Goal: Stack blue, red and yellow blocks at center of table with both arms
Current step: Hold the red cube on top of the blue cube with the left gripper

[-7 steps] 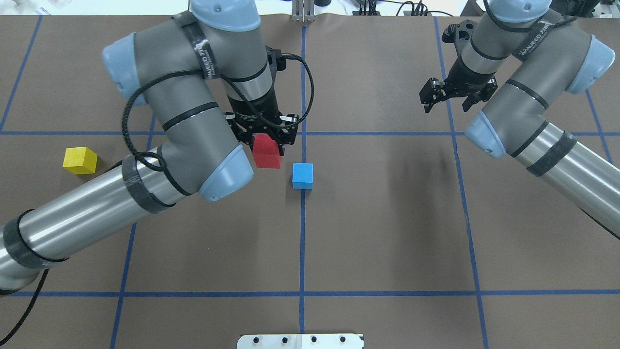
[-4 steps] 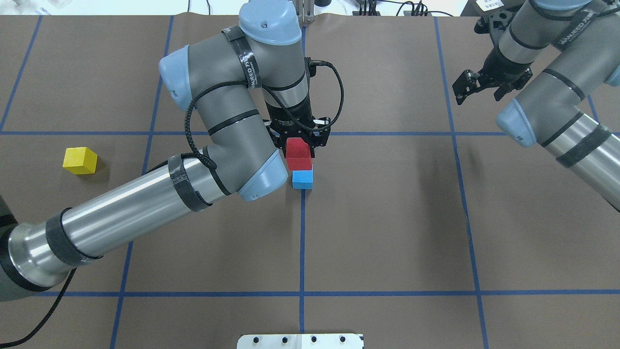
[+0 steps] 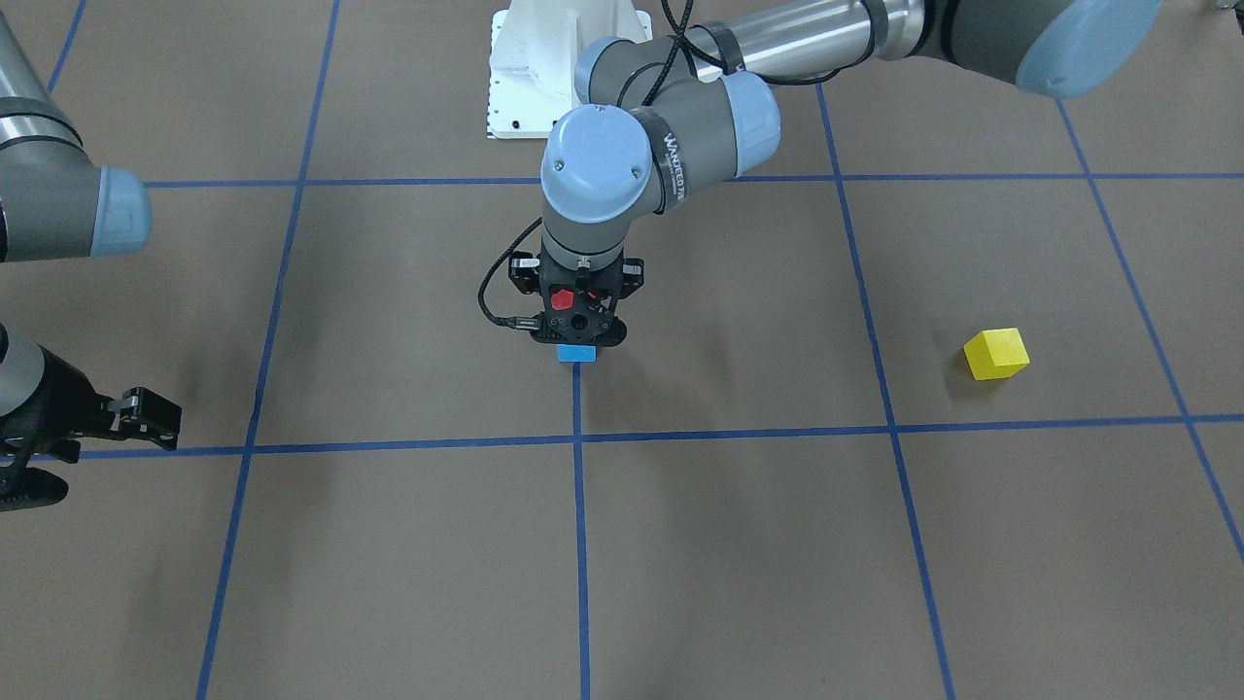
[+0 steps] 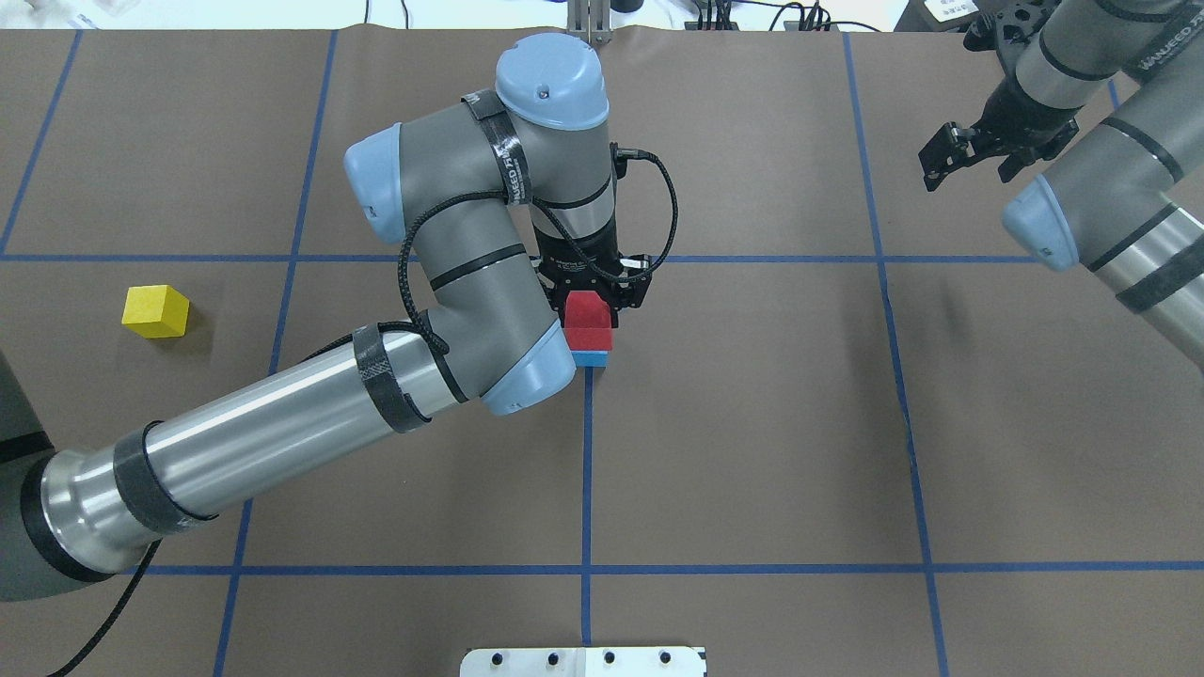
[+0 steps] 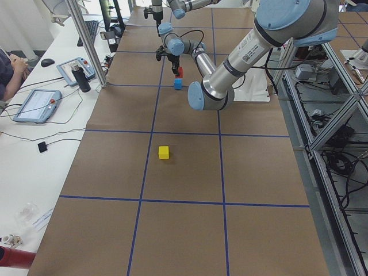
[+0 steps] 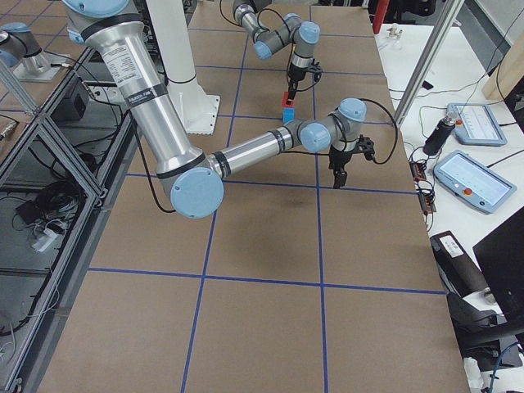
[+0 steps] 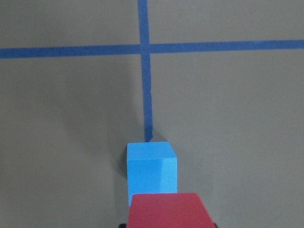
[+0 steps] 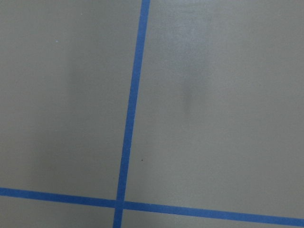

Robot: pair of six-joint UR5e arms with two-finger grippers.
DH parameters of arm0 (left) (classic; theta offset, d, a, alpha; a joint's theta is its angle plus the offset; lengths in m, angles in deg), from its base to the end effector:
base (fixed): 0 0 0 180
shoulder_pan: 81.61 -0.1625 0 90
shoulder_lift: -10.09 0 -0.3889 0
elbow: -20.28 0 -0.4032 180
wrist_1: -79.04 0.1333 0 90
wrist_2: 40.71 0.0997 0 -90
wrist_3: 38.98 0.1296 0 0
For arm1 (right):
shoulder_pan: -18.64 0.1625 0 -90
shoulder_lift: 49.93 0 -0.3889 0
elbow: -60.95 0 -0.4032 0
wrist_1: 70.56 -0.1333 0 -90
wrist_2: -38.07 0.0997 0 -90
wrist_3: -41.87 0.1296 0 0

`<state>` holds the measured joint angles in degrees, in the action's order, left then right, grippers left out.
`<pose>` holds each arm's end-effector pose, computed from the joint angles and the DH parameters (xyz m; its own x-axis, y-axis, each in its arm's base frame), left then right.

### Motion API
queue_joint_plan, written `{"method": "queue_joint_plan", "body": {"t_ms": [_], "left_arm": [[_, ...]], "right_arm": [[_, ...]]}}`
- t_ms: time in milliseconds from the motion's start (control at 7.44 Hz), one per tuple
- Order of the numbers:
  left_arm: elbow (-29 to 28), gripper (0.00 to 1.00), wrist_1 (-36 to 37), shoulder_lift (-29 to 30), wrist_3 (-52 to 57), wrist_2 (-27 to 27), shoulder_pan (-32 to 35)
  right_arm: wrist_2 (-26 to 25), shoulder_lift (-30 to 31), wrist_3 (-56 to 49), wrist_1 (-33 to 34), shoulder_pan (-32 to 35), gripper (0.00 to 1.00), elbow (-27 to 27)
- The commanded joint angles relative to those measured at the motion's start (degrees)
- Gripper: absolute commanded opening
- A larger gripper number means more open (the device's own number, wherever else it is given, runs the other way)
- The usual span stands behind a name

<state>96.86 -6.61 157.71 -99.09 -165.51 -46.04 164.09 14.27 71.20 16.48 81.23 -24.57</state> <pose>0.5855 -0.4916 0.1075 0.6312 0.0517 -0.7739 -0.1550 0.9861 -0.0605 -0.2618 -0.6289 0.4206 0.7345 -0.1154 0.6688 0.0687 0.9930 0.0959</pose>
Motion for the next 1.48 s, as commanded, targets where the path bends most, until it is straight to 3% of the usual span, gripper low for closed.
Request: {"method": "queue_joint_plan", "body": {"t_ms": [0,1345], "left_arm": [[-0.2,0.0,0.0,-0.1,0.0,3.2,-1.2],[-1.7,0.0,-0.5,0.1,-1.2,4.1,-1.2]], "right_arm": [[-0.1,0.1,-0.4,0.0,0.1,0.99,0.0],[-0.2,0.1,-0.4,0.0,0.0,0.99,0.4]]}}
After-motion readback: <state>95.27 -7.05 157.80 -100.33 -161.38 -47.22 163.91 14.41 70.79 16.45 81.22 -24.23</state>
